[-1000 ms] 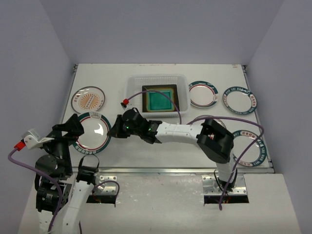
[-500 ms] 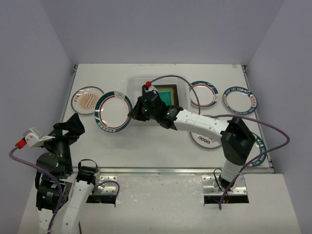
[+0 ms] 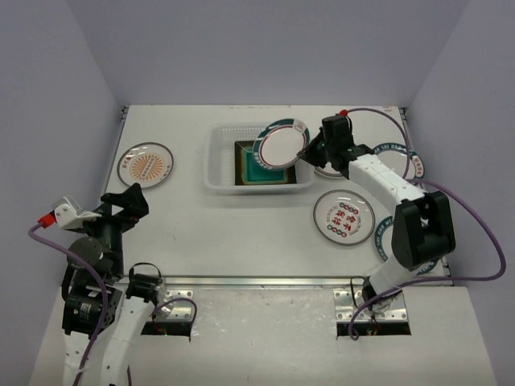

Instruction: Place the plates into the plastic bin on the countertop

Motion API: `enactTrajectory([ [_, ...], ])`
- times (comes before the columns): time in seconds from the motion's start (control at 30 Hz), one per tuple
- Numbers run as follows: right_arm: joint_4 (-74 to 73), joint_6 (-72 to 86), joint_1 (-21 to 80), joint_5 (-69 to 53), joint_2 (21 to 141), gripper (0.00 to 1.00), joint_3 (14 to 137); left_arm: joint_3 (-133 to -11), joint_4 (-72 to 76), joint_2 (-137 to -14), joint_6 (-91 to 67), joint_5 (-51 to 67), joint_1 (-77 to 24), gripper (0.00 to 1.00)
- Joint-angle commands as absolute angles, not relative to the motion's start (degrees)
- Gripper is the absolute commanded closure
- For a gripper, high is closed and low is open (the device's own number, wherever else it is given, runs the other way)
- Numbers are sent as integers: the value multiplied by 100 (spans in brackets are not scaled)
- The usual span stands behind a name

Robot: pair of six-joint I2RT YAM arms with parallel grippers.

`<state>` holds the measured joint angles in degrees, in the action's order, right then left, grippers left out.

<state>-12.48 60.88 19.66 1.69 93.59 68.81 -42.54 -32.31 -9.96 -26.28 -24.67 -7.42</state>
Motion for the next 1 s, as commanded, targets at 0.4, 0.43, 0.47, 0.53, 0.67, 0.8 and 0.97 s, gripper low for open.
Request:
enactTrajectory([
  [0.4, -772, 5572, 1547, -1510, 10468, 81, 7228, -4224, -2937, -1327, -2449, -2153, -747, 0],
  [0.43, -844, 5572, 1547, -1500, 10549, 74, 7280, -4221, -2931, -1327, -2445, -2153, -747, 0],
  [0.47, -887, 5572, 1547, -1494, 10598, 66, 7322, -4219, -2927, -1334, -2443, -2146, -747, 0],
  [0.53, -1071, 5520, 1547, -1424, 10643, 45, 7487, -4210, -2917, -1376, -2426, -2114, -747, 0],
  [0.67, -1812, 5174, 1568, -1294, 10794, 28, 8021, -4192, -2839, -1618, -2361, -1871, -771, 0],
  [0.8, -2576, 4616, 1633, -1122, 10976, 12, 8529, -4216, -2759, -2136, -2255, -1614, -773, 0],
  [0.97, -3228, 4189, 1661, -650, 10782, 1, 8719, -4428, -2897, -3063, -2291, -1447, -773, 0],
])
